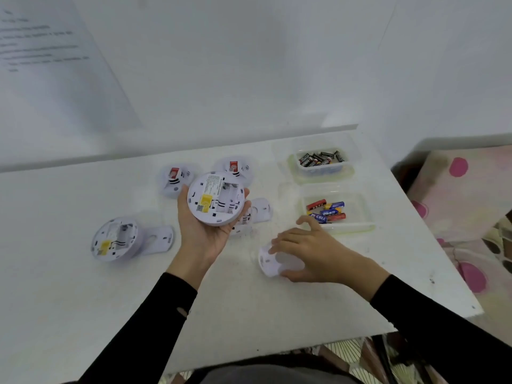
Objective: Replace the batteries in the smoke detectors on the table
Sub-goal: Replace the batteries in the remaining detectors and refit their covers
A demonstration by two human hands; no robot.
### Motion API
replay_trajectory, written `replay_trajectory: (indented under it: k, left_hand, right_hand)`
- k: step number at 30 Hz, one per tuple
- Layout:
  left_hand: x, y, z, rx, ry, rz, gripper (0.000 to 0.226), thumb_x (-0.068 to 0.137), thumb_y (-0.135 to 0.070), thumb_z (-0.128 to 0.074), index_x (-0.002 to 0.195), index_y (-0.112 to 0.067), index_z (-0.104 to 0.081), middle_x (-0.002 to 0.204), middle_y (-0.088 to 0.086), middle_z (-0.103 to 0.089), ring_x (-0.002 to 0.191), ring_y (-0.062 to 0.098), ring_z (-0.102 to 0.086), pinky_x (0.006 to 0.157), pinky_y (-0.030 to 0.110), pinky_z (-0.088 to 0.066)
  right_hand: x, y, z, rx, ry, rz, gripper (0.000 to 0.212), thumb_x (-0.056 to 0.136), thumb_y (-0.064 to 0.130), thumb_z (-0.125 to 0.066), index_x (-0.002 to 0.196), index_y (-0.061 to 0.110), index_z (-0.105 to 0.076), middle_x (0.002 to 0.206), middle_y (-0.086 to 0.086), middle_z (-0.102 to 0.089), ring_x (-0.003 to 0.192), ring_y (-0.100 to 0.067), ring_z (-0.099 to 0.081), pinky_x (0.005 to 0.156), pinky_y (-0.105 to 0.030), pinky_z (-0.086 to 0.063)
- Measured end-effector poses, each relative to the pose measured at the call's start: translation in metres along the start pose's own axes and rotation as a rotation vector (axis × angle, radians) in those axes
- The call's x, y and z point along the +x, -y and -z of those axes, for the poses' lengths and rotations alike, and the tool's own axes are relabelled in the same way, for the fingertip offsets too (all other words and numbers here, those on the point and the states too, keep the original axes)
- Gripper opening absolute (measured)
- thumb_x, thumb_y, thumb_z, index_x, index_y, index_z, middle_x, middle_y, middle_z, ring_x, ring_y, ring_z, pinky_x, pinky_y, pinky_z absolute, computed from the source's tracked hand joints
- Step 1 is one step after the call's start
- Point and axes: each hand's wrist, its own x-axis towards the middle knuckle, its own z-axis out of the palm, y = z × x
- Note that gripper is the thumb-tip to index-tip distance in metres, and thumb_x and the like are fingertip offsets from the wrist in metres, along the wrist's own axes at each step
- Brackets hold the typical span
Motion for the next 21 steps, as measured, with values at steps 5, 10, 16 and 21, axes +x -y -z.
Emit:
replay_trajectory:
  k: [5,10,16,21]
  left_hand:
    - [-0.001,-0.056,0.022,-0.007,0.002,-0.029,0.073,0.091,-0.063,-0.045,0.138,-0.008,-0.051,0.133,0.023,-0.060,0.122,0.047,-0.056,0.092,0.057,-0.053]
    - [-0.002,-0.135,0.057,-0.007,-0.069,-0.109,0.058,0.095,-0.046,-0.049,0.136,-0.006,-0.052,0.127,0.022,-0.064,0.122,0.043,-0.057,0.096,0.057,-0.049]
    - [0.014,-0.225,0.113,0.186,-0.149,-0.208,0.051,0.101,-0.046,-0.040,0.139,-0.013,-0.052,0.131,0.014,-0.064,0.117,0.028,-0.064,0.086,0.040,-0.059]
    - [0.037,-0.263,0.157,0.456,-0.270,-0.196,0.045,0.104,-0.043,-0.037,0.137,-0.016,-0.053,0.128,0.005,-0.066,0.111,0.016,-0.064,0.086,0.027,-0.050]
  right_hand:
    - [0.059,0.032,0.020,0.054,-0.163,-0.001,0.039,0.079,0.051,-0.062,0.112,0.030,-0.061,0.112,0.015,-0.068,0.100,-0.008,-0.064,0.101,-0.038,-0.029]
    - [0.147,0.061,0.020,0.115,-0.181,0.013,0.040,0.079,0.049,-0.062,0.112,0.027,-0.061,0.112,0.014,-0.068,0.100,-0.007,-0.064,0.101,-0.036,-0.027]
    - [0.260,0.089,0.000,0.199,-0.112,-0.027,0.046,0.078,0.051,-0.065,0.115,0.023,-0.060,0.113,0.009,-0.068,0.104,-0.013,-0.063,0.101,-0.028,-0.018]
    - [0.333,0.098,-0.028,0.311,-0.001,-0.152,0.050,0.081,0.048,-0.067,0.120,0.022,-0.050,0.116,0.000,-0.066,0.108,-0.020,-0.058,0.105,-0.027,-0.018]
